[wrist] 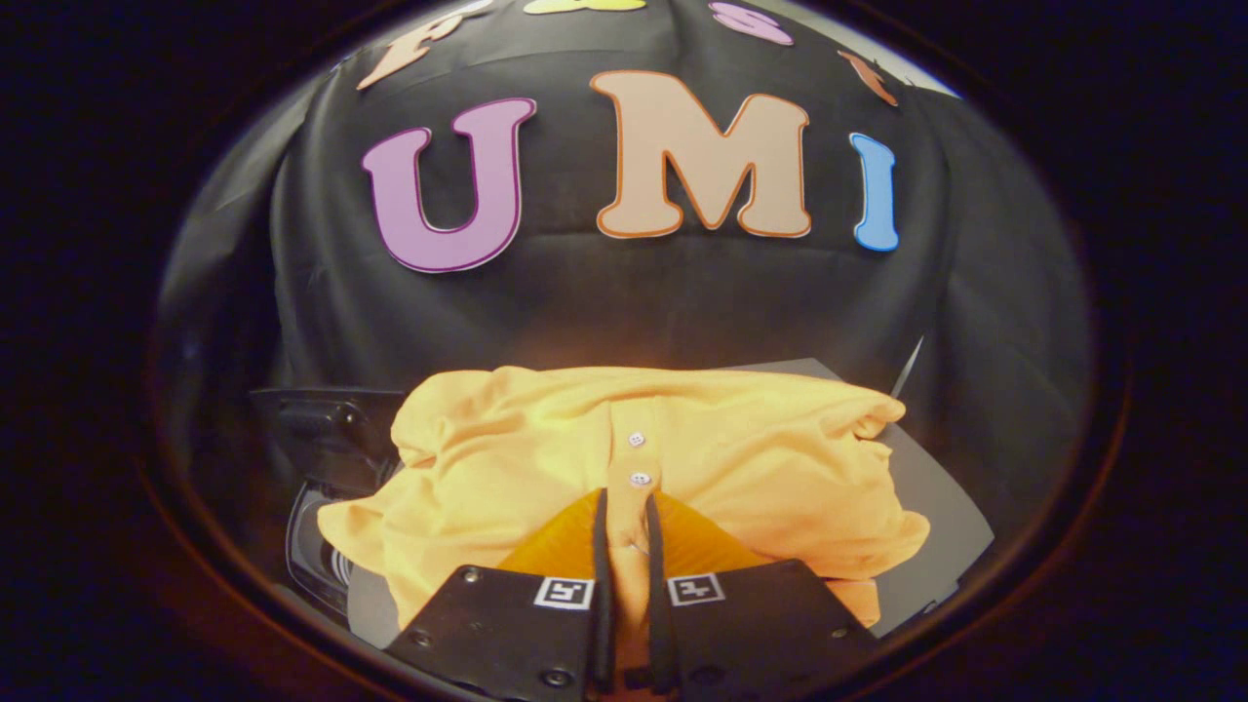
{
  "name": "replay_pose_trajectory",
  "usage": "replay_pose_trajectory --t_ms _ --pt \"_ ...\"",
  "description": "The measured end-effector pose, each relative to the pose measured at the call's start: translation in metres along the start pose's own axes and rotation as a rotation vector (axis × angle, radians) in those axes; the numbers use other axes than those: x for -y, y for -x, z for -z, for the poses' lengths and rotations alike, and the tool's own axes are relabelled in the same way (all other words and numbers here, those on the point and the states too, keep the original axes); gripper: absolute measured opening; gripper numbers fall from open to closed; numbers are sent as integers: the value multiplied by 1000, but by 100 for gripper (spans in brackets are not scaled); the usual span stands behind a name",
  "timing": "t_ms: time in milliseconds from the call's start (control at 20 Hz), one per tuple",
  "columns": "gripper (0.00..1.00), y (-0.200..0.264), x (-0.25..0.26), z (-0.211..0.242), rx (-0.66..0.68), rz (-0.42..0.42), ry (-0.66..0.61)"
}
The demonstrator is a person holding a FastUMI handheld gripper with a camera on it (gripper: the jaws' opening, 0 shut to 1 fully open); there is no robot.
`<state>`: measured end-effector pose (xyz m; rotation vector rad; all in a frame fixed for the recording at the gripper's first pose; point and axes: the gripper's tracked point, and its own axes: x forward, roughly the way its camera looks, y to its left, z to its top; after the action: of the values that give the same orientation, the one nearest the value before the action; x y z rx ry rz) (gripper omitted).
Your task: Put the clothes into the washing machine and then close the washing machine lid.
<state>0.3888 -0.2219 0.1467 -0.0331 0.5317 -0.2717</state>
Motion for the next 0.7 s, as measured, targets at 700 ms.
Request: replay_pose_trajectory --t_ms 700 --pt "8 51 -83 -78 205 -95 7"
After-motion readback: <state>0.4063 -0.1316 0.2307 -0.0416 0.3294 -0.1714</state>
